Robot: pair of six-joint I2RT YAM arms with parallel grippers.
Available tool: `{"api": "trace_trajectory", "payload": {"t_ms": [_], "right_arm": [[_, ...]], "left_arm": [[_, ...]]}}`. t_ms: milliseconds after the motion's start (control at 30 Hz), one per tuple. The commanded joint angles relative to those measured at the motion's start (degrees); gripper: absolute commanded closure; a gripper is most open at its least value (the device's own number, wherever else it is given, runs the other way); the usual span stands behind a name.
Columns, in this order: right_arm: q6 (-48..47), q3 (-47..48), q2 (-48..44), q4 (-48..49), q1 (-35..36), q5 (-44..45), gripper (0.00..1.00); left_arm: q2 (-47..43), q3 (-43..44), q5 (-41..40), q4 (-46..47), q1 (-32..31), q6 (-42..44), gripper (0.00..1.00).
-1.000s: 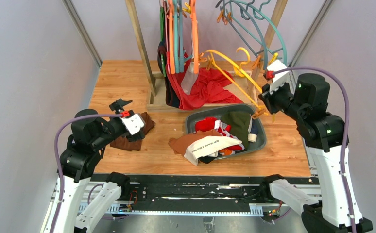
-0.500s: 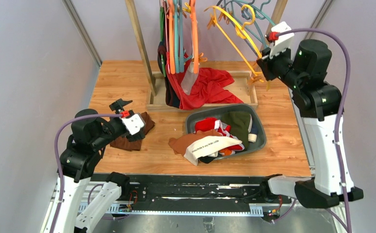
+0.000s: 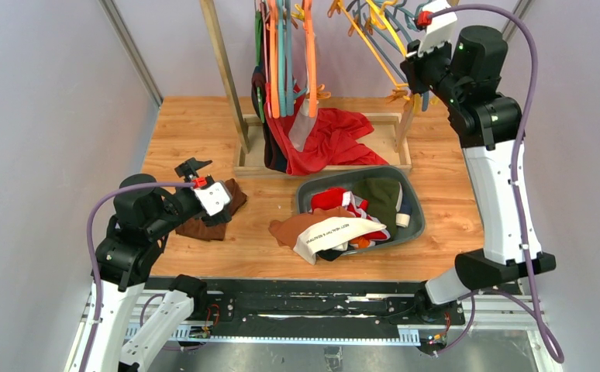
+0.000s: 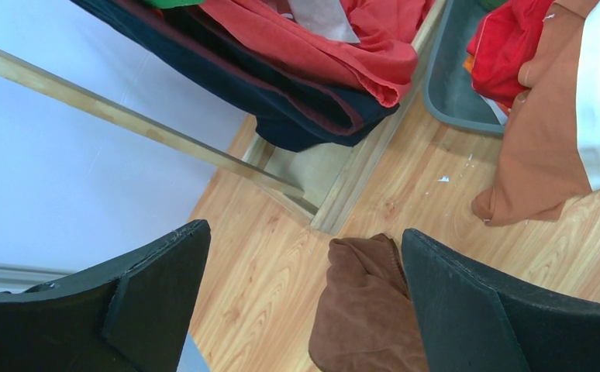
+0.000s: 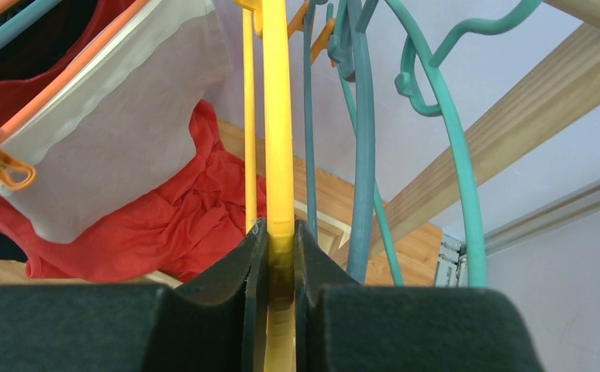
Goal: Remove the underwear clipped to the hanger
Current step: Place the hanger at the clothesline.
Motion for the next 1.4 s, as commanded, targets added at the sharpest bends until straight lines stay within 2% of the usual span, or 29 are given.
{"api": "trace_trajectory", "payload": {"t_ms": [0,467,967,1067,1300,1367], "right_arm": [[1.98,4.62,2.30,3.91,0.98,1.95,0.99],[1.80,8.88,9.52,3.97,2.20,4.25,0.99],[0.57,2.80,7.09,5.09,2.59,3.47,0.99],[-0.03,1.94,6.47,4.99,2.65,3.32,0.91],[-0.95,-0.43,2.84,4.15,2.64,0.95,0.47],[-1.18,-1.31,0.86,3.97,2.64,-0.16,0.39]], "left_arm": [[-0.35,-0.27,1.02,1.53,-0.12,-0.05,0.02],[-0.68,-0.50,1.33,0.96,-0.09,0.44,0.02],[-0.86,-1.67,2.18,1.09,-0.12,0.37,0.02],[-0.86,-2.35,2.17,1.29,-0.12,0.46,0.02],[-0.38,-4.52,2.26,1.78,-0.09,0.31,0.02],[-0.33,-5.48,2.34,2.16,-0.12,0.18,0.02]]}}
